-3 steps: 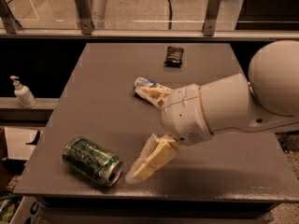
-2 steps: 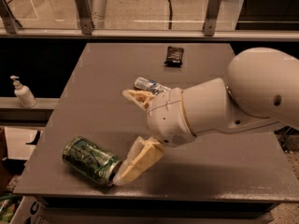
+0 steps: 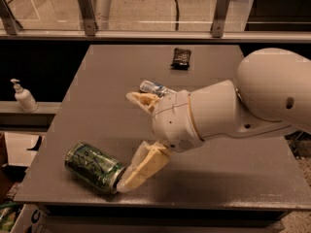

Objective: Move green can near redbull can

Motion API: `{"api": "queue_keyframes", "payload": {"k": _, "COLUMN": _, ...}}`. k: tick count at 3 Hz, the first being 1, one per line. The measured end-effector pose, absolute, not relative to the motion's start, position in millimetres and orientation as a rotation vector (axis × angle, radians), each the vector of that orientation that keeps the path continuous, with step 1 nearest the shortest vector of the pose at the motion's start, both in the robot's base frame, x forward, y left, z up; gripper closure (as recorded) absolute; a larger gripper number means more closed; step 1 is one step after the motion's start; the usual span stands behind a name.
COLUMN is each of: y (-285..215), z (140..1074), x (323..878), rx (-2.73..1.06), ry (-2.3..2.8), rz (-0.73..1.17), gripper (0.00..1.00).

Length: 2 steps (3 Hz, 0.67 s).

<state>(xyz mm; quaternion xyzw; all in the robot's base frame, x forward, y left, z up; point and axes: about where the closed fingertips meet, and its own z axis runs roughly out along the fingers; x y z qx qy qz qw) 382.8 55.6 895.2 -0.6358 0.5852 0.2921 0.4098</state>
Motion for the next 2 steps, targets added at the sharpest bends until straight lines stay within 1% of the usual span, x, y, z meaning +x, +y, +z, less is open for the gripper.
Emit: {"api": "queue_keyframes", "payload": {"k": 2, "y": 80.0, "z": 865.1, "x": 369.8, "rx": -1.618, "ry": 1.498, "rz": 0.679, "gripper": 0.0}}
